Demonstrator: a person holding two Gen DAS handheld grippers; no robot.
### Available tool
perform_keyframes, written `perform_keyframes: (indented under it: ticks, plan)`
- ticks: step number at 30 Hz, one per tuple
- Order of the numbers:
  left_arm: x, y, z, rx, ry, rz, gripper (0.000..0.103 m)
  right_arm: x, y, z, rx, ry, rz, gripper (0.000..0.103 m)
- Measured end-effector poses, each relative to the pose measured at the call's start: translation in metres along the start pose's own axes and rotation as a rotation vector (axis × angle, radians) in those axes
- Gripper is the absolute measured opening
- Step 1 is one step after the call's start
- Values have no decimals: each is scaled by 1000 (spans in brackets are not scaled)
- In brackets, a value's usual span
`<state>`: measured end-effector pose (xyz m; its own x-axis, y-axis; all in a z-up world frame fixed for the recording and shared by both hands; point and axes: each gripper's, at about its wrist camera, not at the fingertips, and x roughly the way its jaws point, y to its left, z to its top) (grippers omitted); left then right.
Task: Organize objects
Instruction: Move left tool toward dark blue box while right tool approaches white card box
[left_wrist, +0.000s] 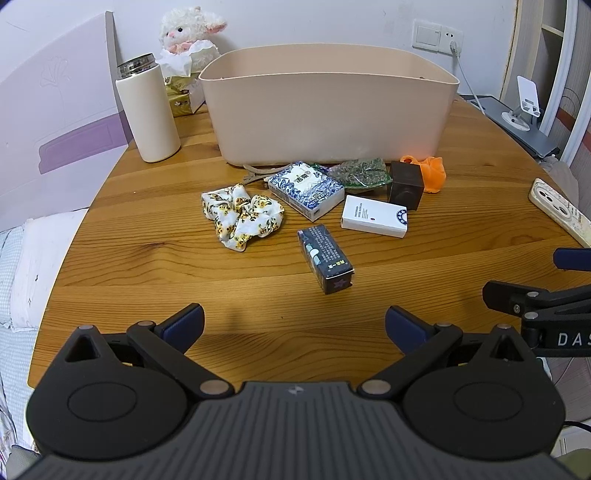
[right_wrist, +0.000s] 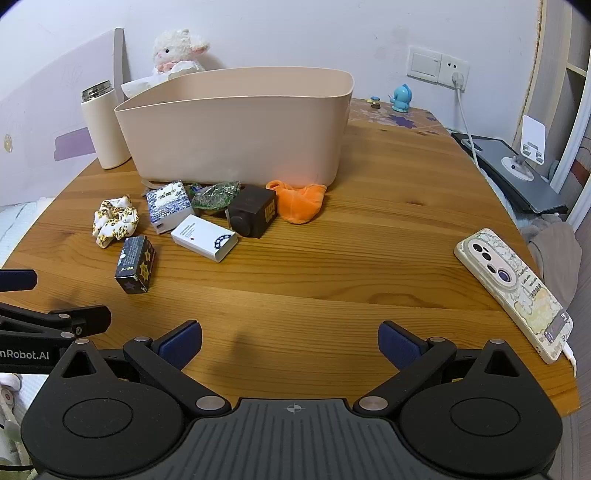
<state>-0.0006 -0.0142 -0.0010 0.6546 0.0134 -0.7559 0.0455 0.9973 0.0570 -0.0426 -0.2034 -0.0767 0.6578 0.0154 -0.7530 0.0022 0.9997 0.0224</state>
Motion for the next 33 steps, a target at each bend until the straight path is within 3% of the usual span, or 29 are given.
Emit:
perform_keyframes:
  ticks: [33]
  plan:
    - [4, -2, 3, 4, 12, -12, 103, 2, -2, 2, 6, 5, 17, 103]
